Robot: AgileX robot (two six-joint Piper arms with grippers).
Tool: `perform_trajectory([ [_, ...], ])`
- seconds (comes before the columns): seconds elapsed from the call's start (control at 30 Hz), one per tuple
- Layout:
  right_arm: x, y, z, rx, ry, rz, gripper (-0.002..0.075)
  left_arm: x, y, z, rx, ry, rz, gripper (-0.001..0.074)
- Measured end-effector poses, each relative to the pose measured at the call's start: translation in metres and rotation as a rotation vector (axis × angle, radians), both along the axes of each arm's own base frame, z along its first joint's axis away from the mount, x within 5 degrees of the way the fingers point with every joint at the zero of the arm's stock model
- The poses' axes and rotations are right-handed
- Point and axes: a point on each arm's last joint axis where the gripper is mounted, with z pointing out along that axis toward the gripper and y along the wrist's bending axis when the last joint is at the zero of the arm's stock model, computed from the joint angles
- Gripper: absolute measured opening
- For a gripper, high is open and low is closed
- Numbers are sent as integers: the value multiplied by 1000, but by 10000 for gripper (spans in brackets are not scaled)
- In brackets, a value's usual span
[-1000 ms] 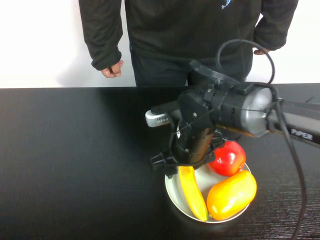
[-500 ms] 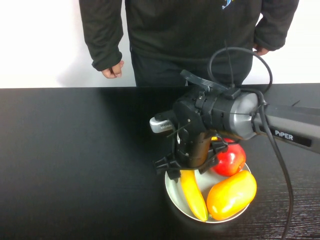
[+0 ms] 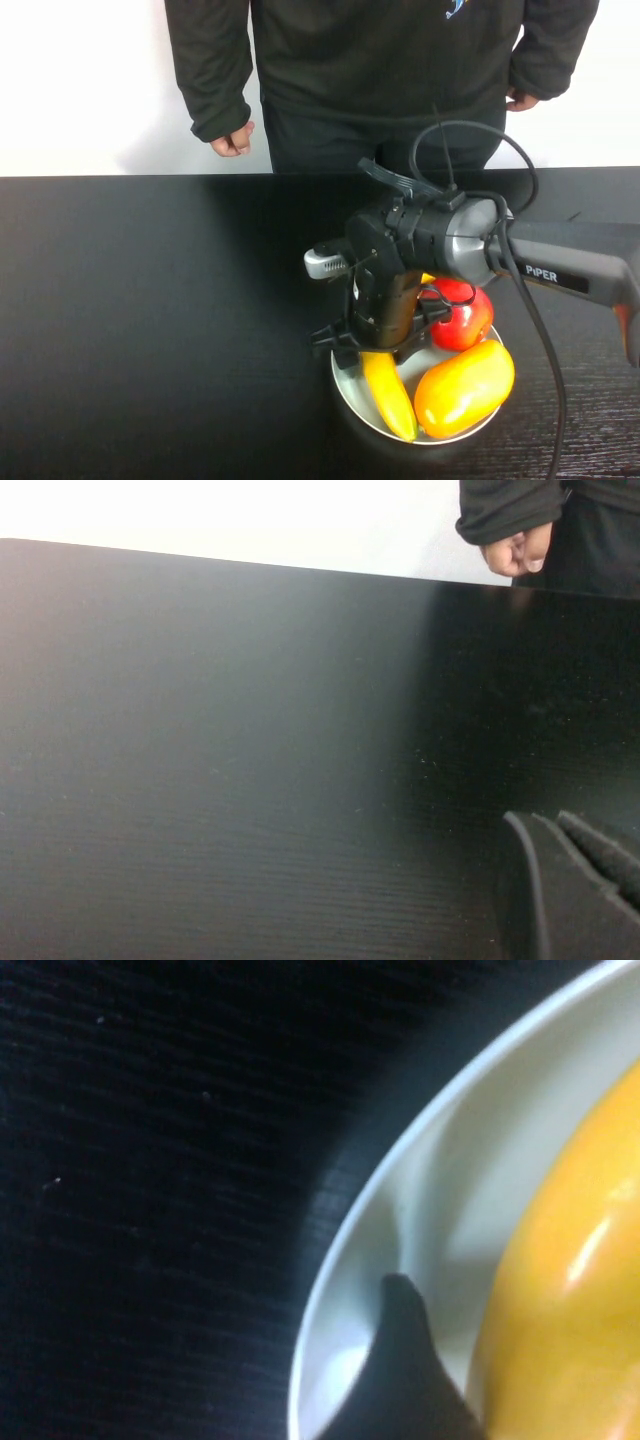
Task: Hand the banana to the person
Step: Pick up the banana, then hand the grabbed banana to the person
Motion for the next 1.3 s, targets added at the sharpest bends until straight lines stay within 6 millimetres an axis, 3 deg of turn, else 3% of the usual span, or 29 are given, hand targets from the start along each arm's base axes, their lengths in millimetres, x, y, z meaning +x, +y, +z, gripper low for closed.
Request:
perform_trajectory([
  [0.17, 0, 0, 0, 3, 2, -6, 267, 0, 0, 0, 0, 0, 0, -4],
  [0.43, -1, -1, 8, 9, 1, -10, 267, 0, 0, 0, 0, 0, 0, -4],
  [0.53, -7, 1, 34, 42, -37, -15, 267, 0, 0, 0, 0, 0, 0, -4],
  [0.67, -25, -2, 88, 99, -97, -7, 267, 0, 0, 0, 0, 0, 0, -4],
  [0.93, -55, -40, 166, 62, -178, -58, 267, 0, 0, 0, 0, 0, 0, -4],
  [1.1, -68, -63, 203, 39, -298, -64, 267, 0, 0, 0, 0, 0, 0, -4],
  [1.3, -72, -78, 234, -29, -420, 126, 267, 0, 0, 0, 0, 0, 0, -4],
])
